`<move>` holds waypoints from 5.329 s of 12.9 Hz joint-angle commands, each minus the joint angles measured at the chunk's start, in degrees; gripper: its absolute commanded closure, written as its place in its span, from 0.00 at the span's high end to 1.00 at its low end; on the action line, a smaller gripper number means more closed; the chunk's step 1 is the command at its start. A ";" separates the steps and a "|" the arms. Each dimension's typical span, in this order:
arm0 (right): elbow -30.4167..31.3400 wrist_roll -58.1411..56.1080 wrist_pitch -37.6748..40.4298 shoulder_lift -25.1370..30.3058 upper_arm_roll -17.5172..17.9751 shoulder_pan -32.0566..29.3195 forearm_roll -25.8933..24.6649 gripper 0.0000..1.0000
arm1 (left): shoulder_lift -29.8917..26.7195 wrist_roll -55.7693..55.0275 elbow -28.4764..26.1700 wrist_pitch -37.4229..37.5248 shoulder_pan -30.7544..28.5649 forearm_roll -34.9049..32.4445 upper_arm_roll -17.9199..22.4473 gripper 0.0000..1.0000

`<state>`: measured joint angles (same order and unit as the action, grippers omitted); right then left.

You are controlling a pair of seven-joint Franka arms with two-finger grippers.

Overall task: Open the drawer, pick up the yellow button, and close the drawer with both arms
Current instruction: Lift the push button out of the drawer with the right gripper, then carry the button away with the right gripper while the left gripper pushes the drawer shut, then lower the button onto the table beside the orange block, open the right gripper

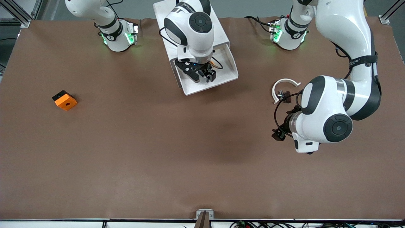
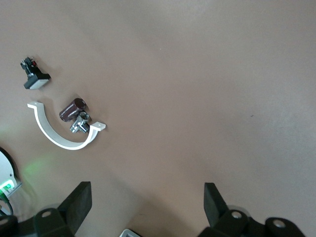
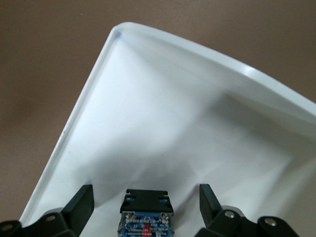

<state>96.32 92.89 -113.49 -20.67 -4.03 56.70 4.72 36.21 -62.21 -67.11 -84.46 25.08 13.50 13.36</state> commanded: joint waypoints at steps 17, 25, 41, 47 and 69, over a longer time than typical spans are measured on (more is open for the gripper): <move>-10.02 -18.42 9.78 2.73 -1.15 -9.48 2.75 0.00 | -4.83 8.07 -9.60 -16.42 6.64 -1.63 -9.48 1.00; -8.18 -49.79 13.29 3.44 -1.24 -27.49 -0.58 0.00 | -14.76 10.88 -30.00 -31.03 7.35 -3.22 -18.45 1.00; 15.30 -93.15 -28.08 -7.61 -1.15 -61.17 -3.32 0.00 | -15.30 3.85 -32.21 -21.54 13.41 -2.51 -27.24 1.00; 13.37 -96.23 -33.29 -12.46 -0.98 -62.41 -2.79 0.00 | -14.77 3.76 -32.21 -19.52 13.59 1.97 -29.70 1.00; -2.62 -91.42 10.36 3.17 -0.62 -57.40 -2.53 1.00 | -13.01 5.08 -20.01 -20.05 -8.89 -22.10 -29.97 1.00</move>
<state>94.62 -1.39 -108.25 -20.22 -4.70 -1.87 2.05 23.07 -57.23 -89.30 -104.79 18.65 -5.25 -15.91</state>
